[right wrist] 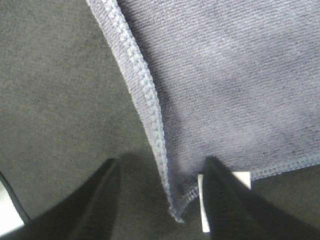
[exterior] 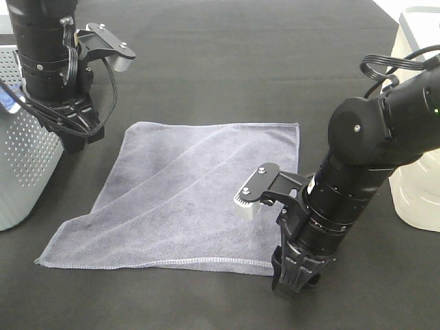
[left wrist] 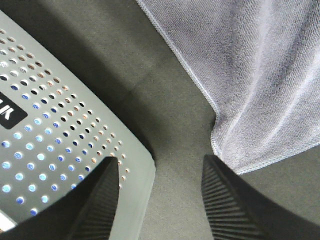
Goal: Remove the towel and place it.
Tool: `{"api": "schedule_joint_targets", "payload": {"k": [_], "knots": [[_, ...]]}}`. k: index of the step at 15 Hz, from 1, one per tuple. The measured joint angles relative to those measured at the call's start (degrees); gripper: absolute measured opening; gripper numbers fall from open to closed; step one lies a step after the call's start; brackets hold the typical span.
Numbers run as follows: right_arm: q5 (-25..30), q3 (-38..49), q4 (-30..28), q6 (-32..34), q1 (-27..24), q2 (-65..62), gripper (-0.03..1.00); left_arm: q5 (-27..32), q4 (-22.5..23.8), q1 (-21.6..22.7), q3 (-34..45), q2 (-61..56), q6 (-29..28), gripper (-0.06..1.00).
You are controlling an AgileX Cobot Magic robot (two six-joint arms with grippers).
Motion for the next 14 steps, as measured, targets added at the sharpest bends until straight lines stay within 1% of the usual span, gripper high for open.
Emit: {"api": "schedule_joint_targets", "payload": {"k": [3, 5, 6, 11, 14], "knots": [[0.4, 0.0, -0.2, 0.0, 0.0, 0.0, 0.19, 0.1, 0.0, 0.0, 0.0, 0.0, 0.0, 0.48], [2.1, 0.0, -0.7, 0.0, 0.0, 0.0, 0.06, 0.1, 0.0, 0.0, 0.0, 0.0, 0.0, 0.48], [3.3, 0.0, -1.0, 0.0, 0.0, 0.0, 0.01, 0.1, 0.0, 0.0, 0.0, 0.0, 0.0, 0.48], [6.8, 0.0, -3.1, 1.4, 0.0, 0.0, 0.0, 0.1, 0.0, 0.0, 0.0, 0.0, 0.0, 0.48], [7.7, 0.0, -4.5, 2.0, 0.0, 0.0, 0.0, 0.1, 0.0, 0.0, 0.0, 0.0, 0.0, 0.48]]}}
